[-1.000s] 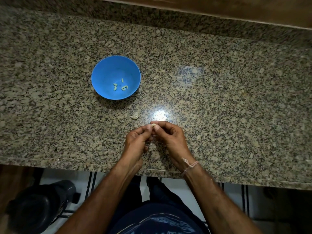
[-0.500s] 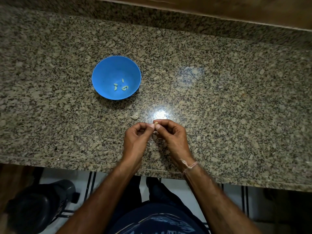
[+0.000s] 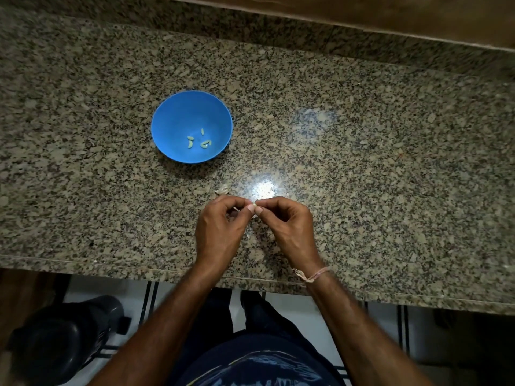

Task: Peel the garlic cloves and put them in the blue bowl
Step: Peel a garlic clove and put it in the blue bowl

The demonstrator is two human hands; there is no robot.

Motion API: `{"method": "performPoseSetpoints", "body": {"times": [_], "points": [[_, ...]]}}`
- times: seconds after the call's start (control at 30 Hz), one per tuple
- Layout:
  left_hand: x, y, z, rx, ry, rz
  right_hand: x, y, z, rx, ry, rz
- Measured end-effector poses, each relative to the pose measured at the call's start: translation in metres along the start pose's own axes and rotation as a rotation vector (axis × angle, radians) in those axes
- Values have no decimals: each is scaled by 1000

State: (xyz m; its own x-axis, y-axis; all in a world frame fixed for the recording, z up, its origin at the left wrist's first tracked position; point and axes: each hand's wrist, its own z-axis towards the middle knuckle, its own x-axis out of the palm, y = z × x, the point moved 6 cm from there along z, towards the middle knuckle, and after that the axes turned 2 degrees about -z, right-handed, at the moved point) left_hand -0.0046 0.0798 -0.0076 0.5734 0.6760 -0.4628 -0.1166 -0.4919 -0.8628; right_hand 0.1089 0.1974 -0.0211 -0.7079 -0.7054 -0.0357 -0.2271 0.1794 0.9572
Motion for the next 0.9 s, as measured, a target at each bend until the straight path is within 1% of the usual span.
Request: {"method": "performPoseSetpoints", "body": {"times": [0.07,0.17,0.3,0.37,0.43,0.53,0.6,0.7,0.9], "points": [[0,-1,1,58,-6,85,0,0,0,4,-1,-16],[1,-2,1,82,-15,146,1,0,-1,22,16,16],[5,-5,2,81,11,189,1,-5,-1,135,52,134],[7,-3,3,45,20,164,3,-12,-3,228,54,230],[10,3,4,-16,24,75,4,-18,-5,302,57,342],[8,7,1,-38,33,-43,3,-21,-5,352,53,447],[7,5,-3,-9,38,-79,1,-18,-5,353,48,469],[5,0,-6,15,29,-76,0,-16,-5,320,34,439],[1,-7,-5,74,-21,48,-2,-11,-4,225,14,322]]}}
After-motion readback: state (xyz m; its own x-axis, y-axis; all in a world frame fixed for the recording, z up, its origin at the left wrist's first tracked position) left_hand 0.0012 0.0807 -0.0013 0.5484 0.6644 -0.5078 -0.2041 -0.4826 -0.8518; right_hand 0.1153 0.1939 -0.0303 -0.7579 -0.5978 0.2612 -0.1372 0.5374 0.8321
